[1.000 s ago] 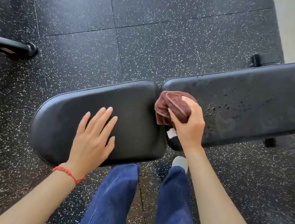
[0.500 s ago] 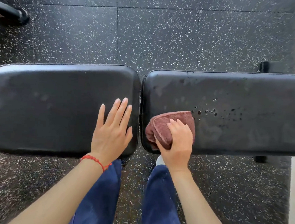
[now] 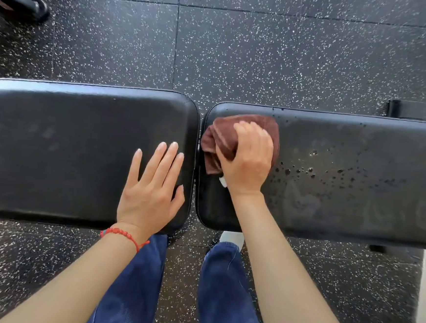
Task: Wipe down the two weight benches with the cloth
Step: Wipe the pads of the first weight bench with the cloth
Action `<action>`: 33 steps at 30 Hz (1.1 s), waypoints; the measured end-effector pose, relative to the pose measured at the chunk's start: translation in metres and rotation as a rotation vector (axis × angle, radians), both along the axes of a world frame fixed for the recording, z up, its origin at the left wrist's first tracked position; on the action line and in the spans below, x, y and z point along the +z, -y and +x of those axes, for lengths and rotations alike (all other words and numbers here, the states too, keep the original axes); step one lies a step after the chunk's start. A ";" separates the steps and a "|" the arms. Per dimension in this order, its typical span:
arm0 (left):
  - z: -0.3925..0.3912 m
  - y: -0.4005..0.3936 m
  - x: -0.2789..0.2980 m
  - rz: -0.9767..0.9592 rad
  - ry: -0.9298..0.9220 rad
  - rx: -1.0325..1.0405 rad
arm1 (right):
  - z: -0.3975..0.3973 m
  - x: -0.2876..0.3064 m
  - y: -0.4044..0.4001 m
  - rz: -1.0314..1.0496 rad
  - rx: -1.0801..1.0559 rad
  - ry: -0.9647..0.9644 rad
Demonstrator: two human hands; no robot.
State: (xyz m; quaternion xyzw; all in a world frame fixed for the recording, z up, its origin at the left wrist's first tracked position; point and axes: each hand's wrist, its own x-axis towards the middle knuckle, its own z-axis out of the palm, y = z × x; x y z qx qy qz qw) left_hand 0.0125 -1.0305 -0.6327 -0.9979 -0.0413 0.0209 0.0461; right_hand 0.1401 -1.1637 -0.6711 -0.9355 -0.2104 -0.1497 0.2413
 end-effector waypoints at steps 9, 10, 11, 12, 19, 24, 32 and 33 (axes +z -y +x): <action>-0.002 -0.002 -0.006 -0.022 0.057 0.004 | 0.007 0.000 0.000 0.079 0.007 -0.091; -0.002 -0.001 -0.006 -0.027 0.063 0.008 | 0.001 0.000 0.005 0.088 0.025 -0.100; -0.002 -0.001 -0.006 -0.031 0.064 0.012 | -0.007 0.000 0.011 0.091 0.040 -0.109; -0.003 -0.001 -0.006 -0.032 0.061 0.013 | -0.015 0.000 0.017 0.090 0.047 -0.115; -0.003 0.000 -0.006 -0.031 0.048 0.012 | -0.082 -0.005 0.061 0.097 -0.011 -0.108; -0.003 0.000 -0.005 -0.023 0.041 0.009 | -0.090 -0.006 0.059 0.103 -0.090 -0.085; -0.004 -0.001 -0.008 -0.015 0.053 -0.001 | -0.060 -0.007 0.034 0.150 -0.280 -0.059; -0.004 0.000 -0.007 -0.016 0.054 0.000 | -0.056 -0.007 0.032 0.145 -0.284 -0.049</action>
